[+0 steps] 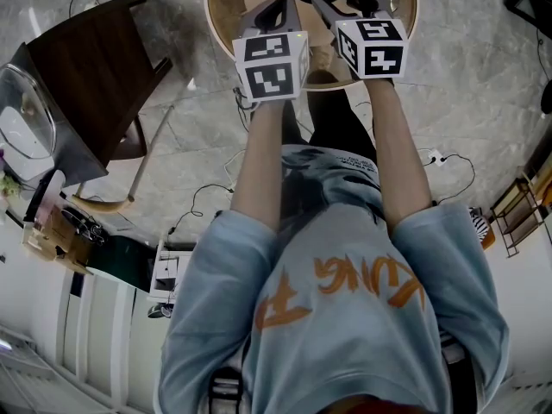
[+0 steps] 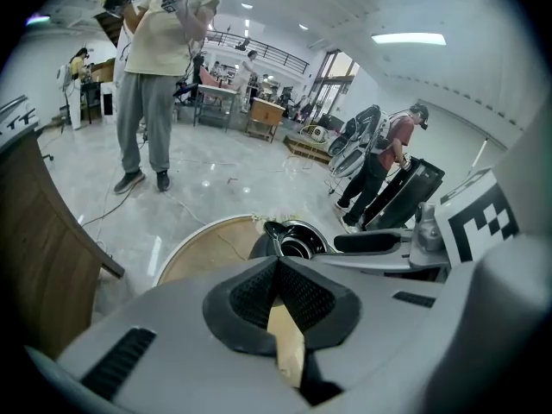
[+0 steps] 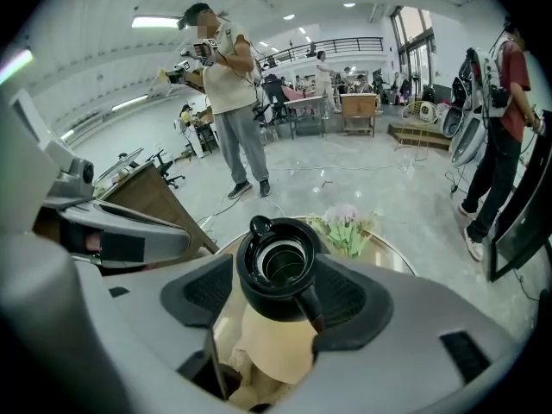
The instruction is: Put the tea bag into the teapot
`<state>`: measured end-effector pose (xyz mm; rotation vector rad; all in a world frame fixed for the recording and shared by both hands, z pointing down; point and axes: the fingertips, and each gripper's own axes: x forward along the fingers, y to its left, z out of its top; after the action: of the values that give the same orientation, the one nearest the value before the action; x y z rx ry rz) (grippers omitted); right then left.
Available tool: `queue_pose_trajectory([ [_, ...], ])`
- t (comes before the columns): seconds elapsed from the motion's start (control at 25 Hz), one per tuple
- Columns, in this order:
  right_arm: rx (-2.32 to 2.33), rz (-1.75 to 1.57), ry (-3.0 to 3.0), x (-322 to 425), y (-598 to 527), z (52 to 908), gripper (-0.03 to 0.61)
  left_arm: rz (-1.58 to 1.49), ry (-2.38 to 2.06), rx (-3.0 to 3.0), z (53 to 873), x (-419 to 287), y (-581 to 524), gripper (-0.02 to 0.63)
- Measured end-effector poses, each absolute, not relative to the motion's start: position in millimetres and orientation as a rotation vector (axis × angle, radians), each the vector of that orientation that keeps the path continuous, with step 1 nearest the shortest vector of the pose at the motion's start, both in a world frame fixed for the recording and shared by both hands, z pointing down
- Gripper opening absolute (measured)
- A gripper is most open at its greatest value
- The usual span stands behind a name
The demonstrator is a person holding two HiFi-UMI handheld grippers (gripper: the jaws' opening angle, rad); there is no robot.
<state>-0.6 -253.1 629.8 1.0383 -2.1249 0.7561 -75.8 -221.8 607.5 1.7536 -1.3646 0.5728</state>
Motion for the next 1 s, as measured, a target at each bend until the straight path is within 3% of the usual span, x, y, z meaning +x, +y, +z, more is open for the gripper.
queue_pose_trajectory([
  [0.12,1.045,0.744,-2.127,1.3,-250.4,627.7,0.294,0.569,-1.372,1.750,607.1,-76.3,-217.9,0.025],
  [0.32,1.055,0.724,-2.147,9.0,-244.4,617.8,0.197,0.557,-1.394,1.751,600.5,-71.8,-213.2,0.025],
  [1.0,1.114,0.730,-2.230,50.2,-211.6,575.6,0.012,0.449,-1.514,1.709,562.8,-45.9,-190.7,0.025],
])
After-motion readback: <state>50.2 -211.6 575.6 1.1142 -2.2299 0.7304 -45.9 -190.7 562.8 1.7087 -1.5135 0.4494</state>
